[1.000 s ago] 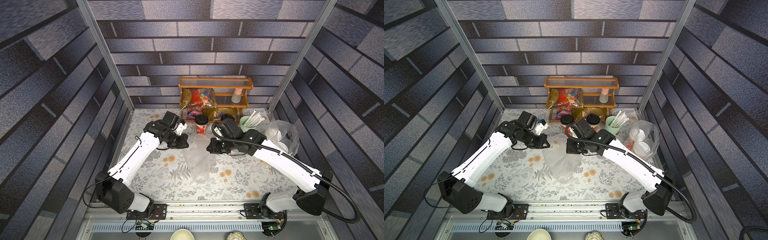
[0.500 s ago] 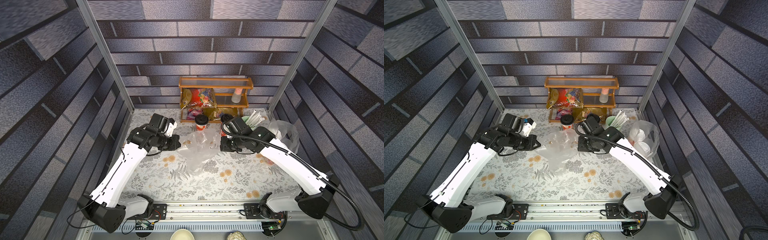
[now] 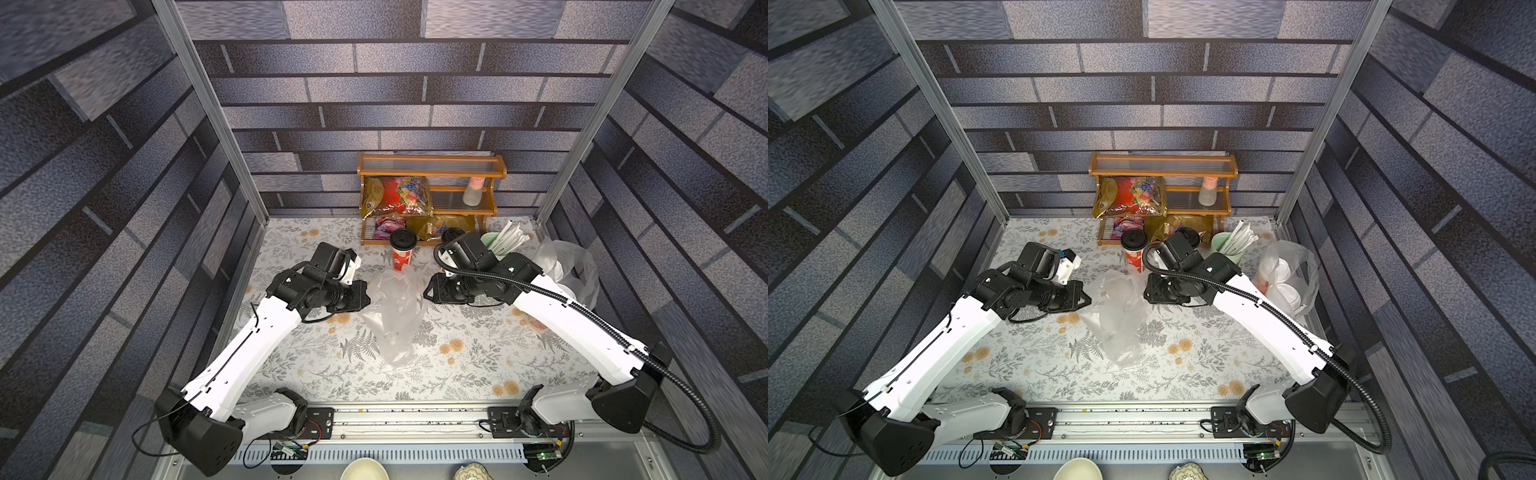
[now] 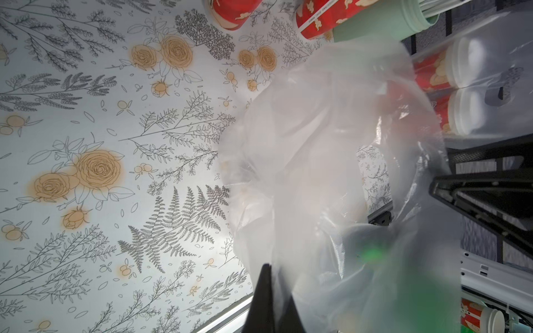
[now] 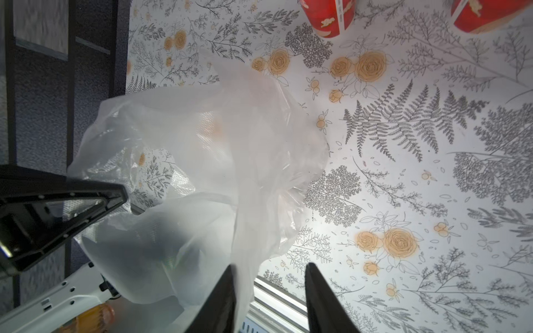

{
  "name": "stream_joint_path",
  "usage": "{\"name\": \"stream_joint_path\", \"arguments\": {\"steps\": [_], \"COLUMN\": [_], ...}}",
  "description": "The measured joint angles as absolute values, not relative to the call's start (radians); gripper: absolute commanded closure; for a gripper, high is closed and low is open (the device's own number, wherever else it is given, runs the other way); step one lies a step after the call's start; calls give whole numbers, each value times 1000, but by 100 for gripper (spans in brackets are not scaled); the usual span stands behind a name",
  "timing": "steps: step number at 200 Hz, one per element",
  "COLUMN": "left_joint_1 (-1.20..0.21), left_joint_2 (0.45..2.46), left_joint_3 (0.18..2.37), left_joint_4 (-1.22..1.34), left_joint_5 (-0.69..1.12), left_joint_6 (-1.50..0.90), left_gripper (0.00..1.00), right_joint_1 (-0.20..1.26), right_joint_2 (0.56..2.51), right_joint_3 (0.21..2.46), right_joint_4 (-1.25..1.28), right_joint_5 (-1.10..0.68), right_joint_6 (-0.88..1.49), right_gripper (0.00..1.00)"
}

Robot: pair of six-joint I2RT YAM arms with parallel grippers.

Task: Pack milk tea into plastic carrier bags
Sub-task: Adjust the plastic carrier bag at the center of the board.

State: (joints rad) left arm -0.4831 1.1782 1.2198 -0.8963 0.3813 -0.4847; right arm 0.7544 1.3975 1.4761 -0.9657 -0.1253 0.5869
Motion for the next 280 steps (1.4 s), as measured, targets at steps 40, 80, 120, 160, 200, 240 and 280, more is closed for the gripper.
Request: {"name": "stream_joint_path", "arguments": {"steps": [40,80,120,160,200,240,280], "left_joint_1": [-484,-492,-524,-554,-596,-603,-603], "left_joint_2": [1162,1159,1159,1159,1162,1162,1158], "left_joint_3": [1220,1220,1220,1213,1193,1192,1192], "left_joint_4": [-876,-855,-820,-760,-714,-710,-714], "left_joint_5": [375,373,378,385,383,357,327], "left_joint_6": [-484,-488,-507,-531,-553,-559,-563], "left_gripper": [100,100,100,100,100,100,100], "right_joint_1": [747,696,649,649,709,746,746], "right_joint_2": [1416,1474,1567,1593,1593,1577,1578], "right_joint_3": [1631,1756,1829,1835,1793,1598,1519], "right_joint_4": [-1006,-1021,-1016,-1013,-1053,-1056,-1043], "right_joint_5": [-57,70,83,-35,-107,-121,-168], "right_joint_6": [542,463,409,406,438,503,563], "right_gripper": [44,35,34,30,29,34,64]}}
